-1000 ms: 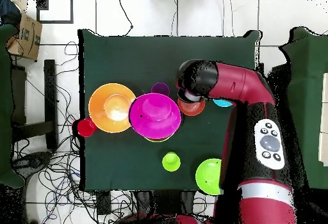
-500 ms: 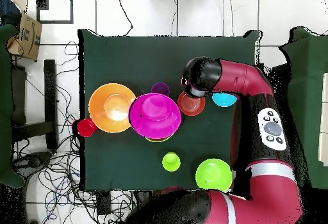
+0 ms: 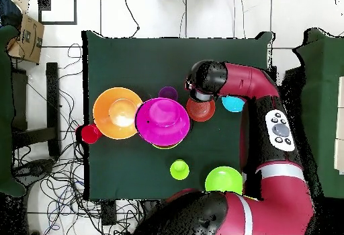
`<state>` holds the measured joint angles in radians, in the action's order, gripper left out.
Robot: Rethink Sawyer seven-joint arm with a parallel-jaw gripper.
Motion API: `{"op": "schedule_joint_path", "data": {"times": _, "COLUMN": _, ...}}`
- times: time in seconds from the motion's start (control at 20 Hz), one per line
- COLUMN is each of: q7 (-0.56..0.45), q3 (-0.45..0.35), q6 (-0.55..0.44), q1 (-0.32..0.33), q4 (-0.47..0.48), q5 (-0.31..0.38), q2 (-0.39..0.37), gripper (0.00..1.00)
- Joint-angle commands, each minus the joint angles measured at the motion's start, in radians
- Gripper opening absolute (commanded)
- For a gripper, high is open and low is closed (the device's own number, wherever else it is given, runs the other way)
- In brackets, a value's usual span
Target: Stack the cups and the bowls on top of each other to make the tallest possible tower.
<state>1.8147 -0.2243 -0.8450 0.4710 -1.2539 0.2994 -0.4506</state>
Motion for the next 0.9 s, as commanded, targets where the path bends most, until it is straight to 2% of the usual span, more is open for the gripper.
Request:
{"op": "schedule_joint_path", "data": {"times": 0.05, "q7": -0.273, "q3": -0.112, "q6": 0.045, "q1": 0.012, "q4": 0.021, "q5": 0.106, "q2": 0.015, "gripper": 1.0}}
{"op": "schedule_joint_path", "data": {"times": 0.9, "q7": -0.257, "q3": -0.156, "q6": 0.005, "q1": 0.038, "q4": 0.053, "q5": 0.153, "q2": 0.026, "gripper": 1.0}}
